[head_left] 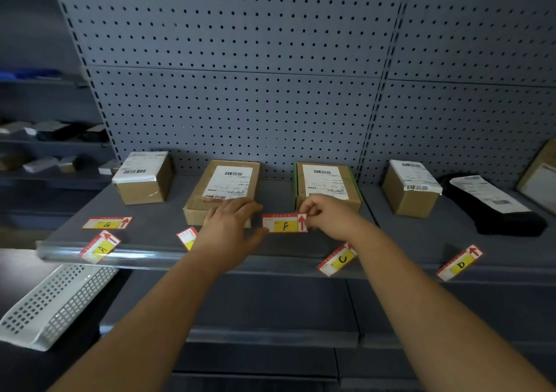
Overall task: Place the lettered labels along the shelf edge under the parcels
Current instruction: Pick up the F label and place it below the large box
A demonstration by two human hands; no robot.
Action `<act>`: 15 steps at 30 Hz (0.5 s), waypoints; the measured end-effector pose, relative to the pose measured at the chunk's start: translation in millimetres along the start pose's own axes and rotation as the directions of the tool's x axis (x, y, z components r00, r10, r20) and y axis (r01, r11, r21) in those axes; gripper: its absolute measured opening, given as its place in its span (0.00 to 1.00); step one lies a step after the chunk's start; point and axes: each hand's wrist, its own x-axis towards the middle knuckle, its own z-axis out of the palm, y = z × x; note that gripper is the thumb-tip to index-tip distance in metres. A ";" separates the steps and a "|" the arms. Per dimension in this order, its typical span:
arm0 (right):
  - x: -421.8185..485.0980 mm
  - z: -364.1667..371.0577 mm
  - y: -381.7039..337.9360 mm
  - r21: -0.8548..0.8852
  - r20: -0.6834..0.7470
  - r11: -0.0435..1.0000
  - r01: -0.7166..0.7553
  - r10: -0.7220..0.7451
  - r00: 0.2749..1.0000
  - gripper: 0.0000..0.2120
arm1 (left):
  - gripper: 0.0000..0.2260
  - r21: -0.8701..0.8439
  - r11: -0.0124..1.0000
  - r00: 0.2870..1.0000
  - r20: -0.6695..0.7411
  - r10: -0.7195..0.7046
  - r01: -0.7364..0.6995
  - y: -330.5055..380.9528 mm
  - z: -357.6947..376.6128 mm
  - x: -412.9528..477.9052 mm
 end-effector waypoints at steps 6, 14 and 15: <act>-43.4 -15.0 -12.8 0.136 -0.068 0.991 0.013 -0.004 0.998 0.08 | 0.24 -0.009 0.997 0.996 -0.052 0.073 -0.074 17.8 -14.1 -11.2; -110.3 -11.8 -35.5 0.266 -0.084 0.964 -0.016 0.040 0.996 0.09 | 0.23 -0.040 0.985 0.984 -0.074 0.165 -0.168 37.3 -40.4 -45.9; -119.3 -8.6 -37.3 0.284 -0.077 0.959 -0.023 0.046 0.996 0.09 | 0.22 -0.041 0.983 0.982 -0.069 0.178 -0.181 39.0 -42.2 -52.7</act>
